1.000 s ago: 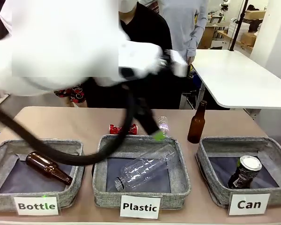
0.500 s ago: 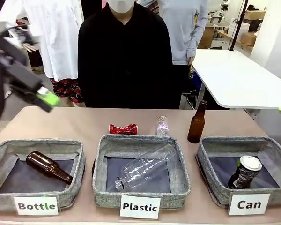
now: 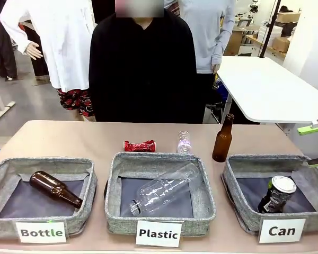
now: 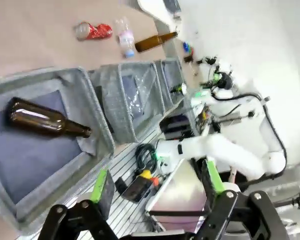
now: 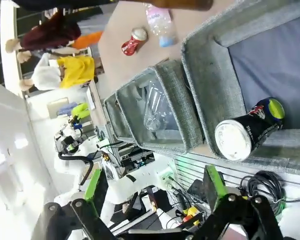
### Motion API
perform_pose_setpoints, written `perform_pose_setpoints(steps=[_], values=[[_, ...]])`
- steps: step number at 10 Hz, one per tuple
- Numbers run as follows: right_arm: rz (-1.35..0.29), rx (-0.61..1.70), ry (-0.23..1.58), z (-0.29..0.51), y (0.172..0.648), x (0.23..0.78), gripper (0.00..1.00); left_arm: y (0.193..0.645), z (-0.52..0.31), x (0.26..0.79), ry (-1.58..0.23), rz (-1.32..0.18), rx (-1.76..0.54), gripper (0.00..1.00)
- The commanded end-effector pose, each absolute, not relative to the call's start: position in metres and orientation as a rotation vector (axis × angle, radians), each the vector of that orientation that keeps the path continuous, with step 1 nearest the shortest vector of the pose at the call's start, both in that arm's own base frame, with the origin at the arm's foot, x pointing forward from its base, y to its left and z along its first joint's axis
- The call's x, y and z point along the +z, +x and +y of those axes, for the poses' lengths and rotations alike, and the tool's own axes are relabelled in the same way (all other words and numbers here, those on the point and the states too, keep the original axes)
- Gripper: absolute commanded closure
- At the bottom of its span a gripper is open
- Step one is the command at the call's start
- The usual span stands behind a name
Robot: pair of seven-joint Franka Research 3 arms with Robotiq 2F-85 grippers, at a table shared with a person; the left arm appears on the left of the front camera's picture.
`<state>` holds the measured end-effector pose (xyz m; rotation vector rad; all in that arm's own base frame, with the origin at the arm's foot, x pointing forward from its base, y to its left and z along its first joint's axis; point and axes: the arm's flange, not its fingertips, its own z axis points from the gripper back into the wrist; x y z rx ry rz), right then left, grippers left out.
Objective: Sort the can waste into the basket.
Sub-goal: Pick up the can waste from the table and place it in the right Fabric basket.
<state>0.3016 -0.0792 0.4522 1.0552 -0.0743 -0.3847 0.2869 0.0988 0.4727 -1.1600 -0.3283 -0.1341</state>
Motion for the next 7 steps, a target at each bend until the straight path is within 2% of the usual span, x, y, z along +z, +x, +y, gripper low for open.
perform_pose_setpoints(steps=[1, 7], values=[[-0.089, -0.350, 1.064, -0.0792, 0.2981, 0.4557, 0.00, 0.3143, 0.0641, 0.5005, -1.098, -0.298, -0.237, 0.09], [-0.089, -0.350, 1.064, -0.0792, 0.2981, 0.4557, 0.00, 0.3143, 0.0641, 0.5005, -1.098, -0.298, -0.237, 0.09]])
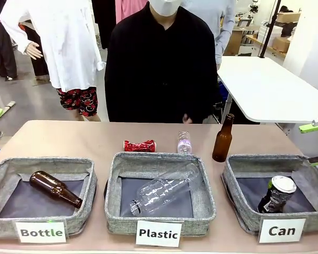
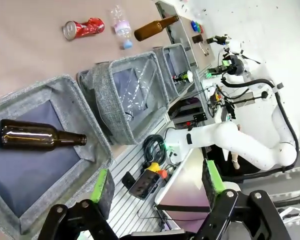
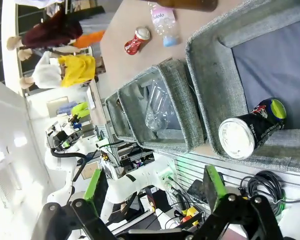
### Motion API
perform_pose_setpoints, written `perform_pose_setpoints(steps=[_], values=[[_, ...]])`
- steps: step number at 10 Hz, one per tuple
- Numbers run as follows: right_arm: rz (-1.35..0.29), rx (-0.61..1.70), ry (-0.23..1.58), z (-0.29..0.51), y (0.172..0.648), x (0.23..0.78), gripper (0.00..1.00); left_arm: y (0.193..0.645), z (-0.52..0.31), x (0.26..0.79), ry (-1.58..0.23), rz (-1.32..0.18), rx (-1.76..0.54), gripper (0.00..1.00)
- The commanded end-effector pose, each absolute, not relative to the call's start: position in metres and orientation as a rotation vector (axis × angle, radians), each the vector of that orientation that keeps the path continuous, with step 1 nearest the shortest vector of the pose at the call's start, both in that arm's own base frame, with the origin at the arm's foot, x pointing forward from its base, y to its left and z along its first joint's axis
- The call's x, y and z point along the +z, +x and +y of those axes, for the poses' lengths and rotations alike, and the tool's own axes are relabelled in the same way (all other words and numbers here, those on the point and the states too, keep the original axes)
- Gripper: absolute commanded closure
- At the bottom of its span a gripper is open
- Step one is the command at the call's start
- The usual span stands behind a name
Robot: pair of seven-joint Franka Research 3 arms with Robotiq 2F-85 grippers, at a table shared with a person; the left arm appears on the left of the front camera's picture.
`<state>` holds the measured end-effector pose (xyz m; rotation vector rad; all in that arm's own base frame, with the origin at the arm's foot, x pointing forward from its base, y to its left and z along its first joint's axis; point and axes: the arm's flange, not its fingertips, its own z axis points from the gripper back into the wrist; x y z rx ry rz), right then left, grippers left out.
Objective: Sort the can waste into the basket.
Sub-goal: Pick up the can waste from the table and place it in the right Fabric basket.
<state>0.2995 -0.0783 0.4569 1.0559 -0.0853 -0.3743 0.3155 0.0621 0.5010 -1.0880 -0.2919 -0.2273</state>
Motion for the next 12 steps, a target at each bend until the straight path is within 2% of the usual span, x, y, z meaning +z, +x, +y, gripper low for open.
perform_pose_setpoints(steps=[1, 4, 5, 7, 8, 9, 10, 12], values=[[-0.089, -0.350, 1.064, -0.079, 0.298, 0.456, 0.00, 0.314, 0.064, 0.500, -1.098, -0.298, -0.237, 0.09], [-0.085, -0.374, 1.056, -0.078, 0.299, 0.457, 0.00, 0.314, 0.064, 0.500, -1.098, -0.298, -0.237, 0.09], [-0.214, -0.274, 0.928, -0.071, 0.282, 0.461, 0.00, 0.314, 0.064, 0.500, -1.098, -0.298, -0.237, 0.09], [-0.263, 0.072, 0.798, -0.020, 0.363, 0.475, 0.00, 0.314, 0.064, 0.500, -1.098, -0.298, -0.237, 0.09], [-0.317, 0.085, 0.741, -0.003, 0.391, 0.479, 0.00, 0.314, 0.064, 0.500, -1.098, -0.298, -0.237, 0.09], [-0.322, 0.074, 0.742, -0.005, 0.399, 0.482, 0.00, 0.314, 0.064, 0.500, -1.098, -0.298, -0.237, 0.09], [-0.303, 0.045, 0.757, -0.028, 0.385, 0.487, 0.00, 0.314, 0.064, 0.500, -1.098, -0.298, -0.237, 0.09], [-0.213, 0.066, 0.880, -0.096, 0.309, 0.493, 0.00, 0.314, 0.064, 0.500, -1.098, -0.298, -0.237, 0.09]])
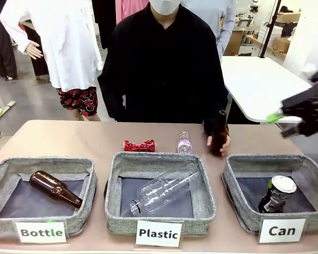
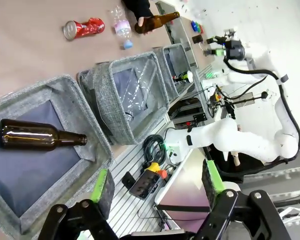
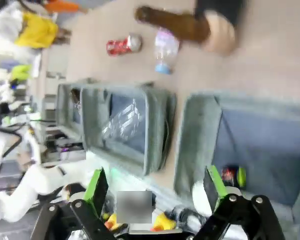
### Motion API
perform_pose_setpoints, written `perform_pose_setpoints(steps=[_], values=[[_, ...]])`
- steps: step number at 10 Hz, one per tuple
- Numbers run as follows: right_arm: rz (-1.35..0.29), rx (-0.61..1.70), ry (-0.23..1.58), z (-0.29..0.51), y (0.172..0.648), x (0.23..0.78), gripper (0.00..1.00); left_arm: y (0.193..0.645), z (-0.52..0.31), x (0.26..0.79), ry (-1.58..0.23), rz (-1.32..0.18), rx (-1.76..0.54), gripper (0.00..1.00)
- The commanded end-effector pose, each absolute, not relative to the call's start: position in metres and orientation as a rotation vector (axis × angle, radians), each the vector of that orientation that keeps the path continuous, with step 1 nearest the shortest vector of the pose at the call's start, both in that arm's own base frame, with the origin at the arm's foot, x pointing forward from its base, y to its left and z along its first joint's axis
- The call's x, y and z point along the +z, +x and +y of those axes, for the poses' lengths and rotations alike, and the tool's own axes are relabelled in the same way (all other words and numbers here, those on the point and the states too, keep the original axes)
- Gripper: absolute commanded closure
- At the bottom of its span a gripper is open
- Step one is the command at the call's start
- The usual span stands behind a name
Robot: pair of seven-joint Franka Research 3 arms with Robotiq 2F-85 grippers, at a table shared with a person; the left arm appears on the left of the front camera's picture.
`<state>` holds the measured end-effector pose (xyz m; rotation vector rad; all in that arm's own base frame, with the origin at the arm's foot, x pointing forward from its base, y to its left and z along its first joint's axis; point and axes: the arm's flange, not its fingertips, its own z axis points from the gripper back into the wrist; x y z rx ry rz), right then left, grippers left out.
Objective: Sort the can waste into the basket.
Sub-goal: Pick up the can waste from the table and place it in the right Fabric basket.
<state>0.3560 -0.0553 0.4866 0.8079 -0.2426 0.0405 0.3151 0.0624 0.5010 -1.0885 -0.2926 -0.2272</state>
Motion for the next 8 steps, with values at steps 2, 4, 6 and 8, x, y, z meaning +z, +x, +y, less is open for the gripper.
perform_pose_setpoints(steps=[2, 4, 6, 8], values=[[-0.319, 0.065, 0.973, -0.133, 0.252, 0.487, 0.00, 0.314, 0.064, 0.500, -1.098, -0.298, -0.237, 0.09], [-0.365, 0.049, 1.061, -0.144, 0.246, 0.478, 0.00, 0.314, 0.064, 0.500, -1.098, -0.298, -0.237, 0.09], [-0.311, 0.044, 0.996, -0.138, 0.247, 0.487, 0.00, 0.314, 0.064, 0.500, -1.098, -0.298, -0.237, 0.09], [-0.311, 0.044, 0.996, -0.138, 0.247, 0.487, 0.00, 0.314, 0.064, 0.500, -1.098, -0.298, -0.237, 0.09]])
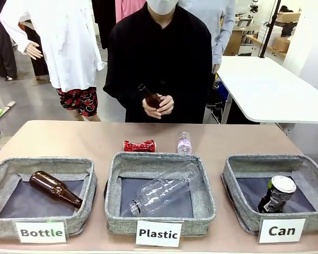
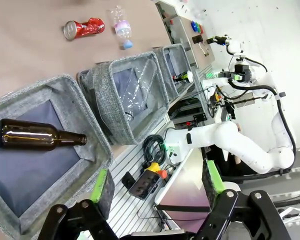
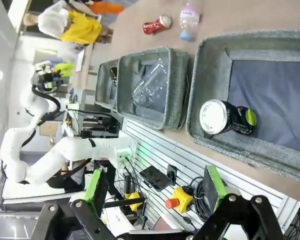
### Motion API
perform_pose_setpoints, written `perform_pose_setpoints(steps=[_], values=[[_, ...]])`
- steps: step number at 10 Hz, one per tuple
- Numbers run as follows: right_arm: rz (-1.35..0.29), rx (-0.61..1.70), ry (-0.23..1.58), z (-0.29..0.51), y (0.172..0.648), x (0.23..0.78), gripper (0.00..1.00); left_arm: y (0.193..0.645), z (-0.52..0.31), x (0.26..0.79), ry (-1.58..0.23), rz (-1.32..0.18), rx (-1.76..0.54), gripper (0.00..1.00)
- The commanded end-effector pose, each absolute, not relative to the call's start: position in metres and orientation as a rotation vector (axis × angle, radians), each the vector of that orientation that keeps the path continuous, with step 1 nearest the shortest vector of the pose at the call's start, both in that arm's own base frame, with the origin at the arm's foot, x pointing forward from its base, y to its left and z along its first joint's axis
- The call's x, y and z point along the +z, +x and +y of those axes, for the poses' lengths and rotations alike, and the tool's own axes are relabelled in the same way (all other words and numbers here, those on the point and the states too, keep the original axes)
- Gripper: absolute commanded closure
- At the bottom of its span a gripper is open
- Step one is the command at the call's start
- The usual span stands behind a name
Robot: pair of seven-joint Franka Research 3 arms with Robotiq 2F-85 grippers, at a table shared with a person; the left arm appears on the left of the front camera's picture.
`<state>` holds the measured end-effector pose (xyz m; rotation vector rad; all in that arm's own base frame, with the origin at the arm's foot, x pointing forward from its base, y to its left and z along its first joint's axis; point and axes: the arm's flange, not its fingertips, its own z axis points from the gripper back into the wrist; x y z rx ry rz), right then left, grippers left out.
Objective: Sort the can waste into the basket.
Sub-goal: Pick up the can waste from the table and place it in the right Fabric basket.
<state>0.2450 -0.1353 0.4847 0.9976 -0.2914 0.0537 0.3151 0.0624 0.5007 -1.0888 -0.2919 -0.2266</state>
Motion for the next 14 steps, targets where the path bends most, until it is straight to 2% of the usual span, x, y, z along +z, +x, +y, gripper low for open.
perform_pose_setpoints(steps=[1, 3, 4, 6, 8, 9, 10, 12, 14], values=[[-0.311, 0.044, 0.996, -0.138, 0.247, 0.487, 0.00, 0.314, 0.064, 0.500, -1.098, -0.298, -0.237, 0.09], [-0.256, 0.096, 0.983, -0.123, 0.257, 0.486, 0.00, 0.314, 0.064, 0.500, -1.098, -0.298, -0.237, 0.09], [-0.229, 0.196, 0.935, -0.092, 0.290, 0.489, 0.00, 0.314, 0.064, 0.500, -1.098, -0.298, -0.237, 0.09], [-0.239, 0.242, 0.811, -0.027, 0.359, 0.492, 0.00, 0.314, 0.064, 0.500, -1.098, -0.298, -0.237, 0.09], [-0.211, 0.308, 0.677, 0.035, 0.397, 0.479, 0.00, 0.315, 0.062, 0.500, -1.089, -0.291, -0.226, 0.08], [-0.149, 0.332, 0.659, 0.051, 0.406, 0.467, 0.00, 0.315, 0.105, 0.544, -1.047, -0.459, -0.198, 0.08], [-0.107, 0.342, 0.642, 0.060, 0.415, 0.456, 0.00, 0.309, 0.153, 0.569, -0.988, -0.538, -0.162, 0.08], [-0.107, 0.388, 0.633, 0.083, 0.432, 0.443, 0.00, 0.290, 0.231, 0.585, -0.934, -0.541, -0.099, 0.08], [-0.230, 0.377, 0.654, 0.108, 0.449, 0.435, 0.00, 0.282, 0.254, 0.572, -0.925, -0.587, -0.003, 0.08]])
